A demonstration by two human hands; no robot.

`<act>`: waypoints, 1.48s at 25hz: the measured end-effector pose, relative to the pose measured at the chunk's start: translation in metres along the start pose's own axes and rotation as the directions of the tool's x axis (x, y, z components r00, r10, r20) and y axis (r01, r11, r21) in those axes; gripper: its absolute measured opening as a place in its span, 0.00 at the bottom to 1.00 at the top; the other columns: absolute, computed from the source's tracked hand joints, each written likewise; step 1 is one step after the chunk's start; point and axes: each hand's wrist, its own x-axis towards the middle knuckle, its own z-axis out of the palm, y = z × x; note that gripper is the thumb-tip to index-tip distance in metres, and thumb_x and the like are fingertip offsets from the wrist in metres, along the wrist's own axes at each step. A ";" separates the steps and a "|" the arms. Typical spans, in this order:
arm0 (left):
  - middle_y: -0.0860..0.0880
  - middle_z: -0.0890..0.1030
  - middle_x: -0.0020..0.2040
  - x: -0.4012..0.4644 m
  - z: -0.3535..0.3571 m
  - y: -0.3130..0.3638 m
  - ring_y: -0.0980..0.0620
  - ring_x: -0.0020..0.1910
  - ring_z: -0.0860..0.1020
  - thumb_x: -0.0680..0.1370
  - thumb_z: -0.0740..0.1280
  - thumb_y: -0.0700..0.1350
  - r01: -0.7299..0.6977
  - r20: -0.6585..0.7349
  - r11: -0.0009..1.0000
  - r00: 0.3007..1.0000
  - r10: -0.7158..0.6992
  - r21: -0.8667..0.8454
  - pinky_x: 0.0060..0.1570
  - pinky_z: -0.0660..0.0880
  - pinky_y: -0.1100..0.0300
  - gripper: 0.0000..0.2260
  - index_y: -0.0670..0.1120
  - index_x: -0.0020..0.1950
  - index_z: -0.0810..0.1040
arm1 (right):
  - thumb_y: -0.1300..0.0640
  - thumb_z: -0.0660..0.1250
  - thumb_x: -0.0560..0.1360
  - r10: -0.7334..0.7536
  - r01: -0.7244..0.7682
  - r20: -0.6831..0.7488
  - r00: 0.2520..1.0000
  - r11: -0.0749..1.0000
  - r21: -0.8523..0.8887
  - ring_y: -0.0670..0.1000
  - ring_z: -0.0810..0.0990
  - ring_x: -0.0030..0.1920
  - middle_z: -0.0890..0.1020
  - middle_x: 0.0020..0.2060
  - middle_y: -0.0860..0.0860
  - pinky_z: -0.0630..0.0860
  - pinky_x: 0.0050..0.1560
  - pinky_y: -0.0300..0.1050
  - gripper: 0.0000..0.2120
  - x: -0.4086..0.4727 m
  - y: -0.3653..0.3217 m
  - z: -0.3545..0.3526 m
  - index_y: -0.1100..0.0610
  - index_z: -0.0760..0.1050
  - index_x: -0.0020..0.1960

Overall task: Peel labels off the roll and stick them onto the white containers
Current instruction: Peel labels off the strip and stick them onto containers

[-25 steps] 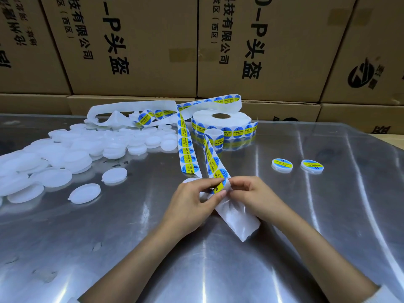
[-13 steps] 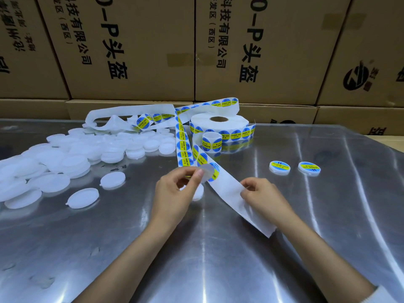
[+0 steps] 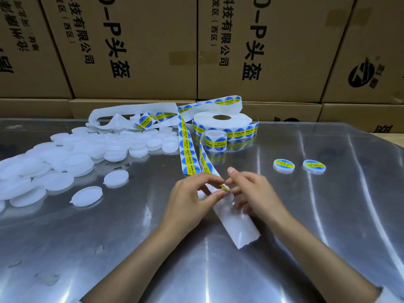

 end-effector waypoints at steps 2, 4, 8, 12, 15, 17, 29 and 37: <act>0.59 0.82 0.42 0.002 -0.003 0.000 0.60 0.36 0.78 0.70 0.75 0.40 0.015 -0.023 1.000 1.000 -0.015 -0.025 0.43 0.75 0.66 0.07 0.50 0.46 0.83 | 0.42 0.61 0.77 0.061 -0.063 0.045 0.997 0.997 0.048 0.48 0.76 0.24 0.83 0.31 0.50 0.66 0.23 0.34 0.18 0.001 -0.004 0.001 0.55 0.79 0.40; 0.59 0.82 0.43 0.006 -0.001 0.001 0.60 0.37 0.78 0.71 0.74 0.40 -0.011 -0.028 0.998 1.000 0.010 -0.061 0.43 0.74 0.68 0.07 0.50 0.47 0.83 | 0.44 0.61 0.77 0.071 -0.083 0.111 0.991 0.991 0.106 0.46 0.75 0.25 0.83 0.32 0.50 0.67 0.23 0.34 0.17 0.001 -0.005 -0.001 0.54 0.79 0.40; 0.59 0.82 0.46 0.007 -0.001 -0.001 0.58 0.42 0.79 0.72 0.73 0.43 -0.088 0.009 0.996 0.996 0.088 -0.008 0.44 0.74 0.67 0.10 0.50 0.52 0.81 | 0.52 0.66 0.76 0.039 -0.061 0.115 0.993 0.980 0.189 0.41 0.73 0.25 0.79 0.31 0.46 0.68 0.27 0.34 0.07 0.002 -0.004 -0.006 0.55 0.78 0.45; 0.55 0.80 0.53 0.009 -0.008 -0.022 0.52 0.52 0.78 0.70 0.75 0.48 0.089 0.027 0.981 0.995 -0.096 0.173 0.55 0.75 0.52 0.20 0.51 0.60 0.77 | 0.53 0.66 0.75 0.030 -0.017 -0.050 0.998 0.969 0.246 0.44 0.72 0.31 0.79 0.34 0.46 0.67 0.30 0.36 0.06 0.007 -0.004 -0.012 0.53 0.77 0.41; 0.53 0.74 0.63 0.005 -0.012 -0.030 0.50 0.64 0.70 0.65 0.75 0.61 0.285 0.095 0.868 0.932 -0.350 0.407 0.64 0.68 0.53 0.36 0.51 0.69 0.69 | 0.52 0.65 0.76 -0.009 0.033 -0.094 0.996 0.966 0.255 0.44 0.72 0.33 0.78 0.32 0.42 0.68 0.32 0.37 0.08 0.005 -0.003 -0.011 0.52 0.78 0.39; 0.52 0.71 0.68 0.003 -0.011 -0.035 0.47 0.67 0.65 0.65 0.71 0.65 0.300 0.129 0.799 0.897 -0.422 0.522 0.66 0.64 0.54 0.40 0.51 0.72 0.65 | 0.53 0.66 0.76 -0.047 0.068 -0.103 0.994 0.975 0.210 0.43 0.71 0.34 0.78 0.29 0.39 0.67 0.33 0.37 0.09 0.006 -0.002 -0.010 0.50 0.79 0.37; 0.49 0.77 0.58 0.009 -0.018 -0.031 0.49 0.59 0.74 0.68 0.75 0.49 0.300 -0.135 0.895 0.953 -0.270 0.330 0.59 0.70 0.54 0.27 0.48 0.66 0.74 | 0.52 0.68 0.75 -0.105 0.110 -0.032 0.994 0.963 0.247 0.42 0.73 0.34 0.81 0.34 0.43 0.69 0.36 0.37 0.07 0.004 -0.001 -0.006 0.51 0.80 0.39; 0.56 0.77 0.58 0.005 -0.002 0.001 0.56 0.54 0.76 0.67 0.78 0.45 -0.100 -0.100 0.975 0.988 0.121 0.196 0.57 0.71 0.64 0.34 0.46 0.70 0.69 | 0.56 0.66 0.76 -0.119 0.096 0.046 0.992 0.934 0.343 0.50 0.78 0.45 0.82 0.42 0.53 0.73 0.52 0.45 0.05 0.000 -0.005 -0.001 0.56 0.78 0.43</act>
